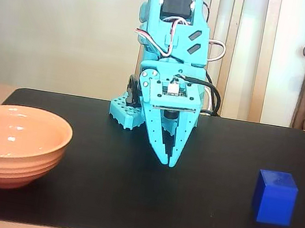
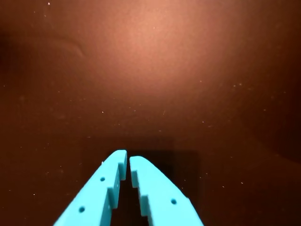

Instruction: Place the blue cube in the orange bowl.

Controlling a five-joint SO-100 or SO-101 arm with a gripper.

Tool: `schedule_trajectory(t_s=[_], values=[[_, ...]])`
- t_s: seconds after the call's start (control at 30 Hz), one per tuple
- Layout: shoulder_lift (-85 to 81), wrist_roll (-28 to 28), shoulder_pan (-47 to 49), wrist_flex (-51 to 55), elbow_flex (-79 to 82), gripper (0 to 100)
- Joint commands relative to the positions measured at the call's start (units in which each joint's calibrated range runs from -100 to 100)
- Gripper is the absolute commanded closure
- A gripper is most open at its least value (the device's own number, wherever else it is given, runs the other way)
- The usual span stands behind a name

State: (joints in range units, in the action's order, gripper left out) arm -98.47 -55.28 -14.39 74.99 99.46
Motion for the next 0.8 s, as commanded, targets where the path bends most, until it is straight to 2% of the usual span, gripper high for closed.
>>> schedule_trajectory(t_s=[0.0,0.77], values=[[-1.1,0.1,-0.3,0.5,0.5,100],[-1.1,0.1,-0.3,0.5,0.5,100]])
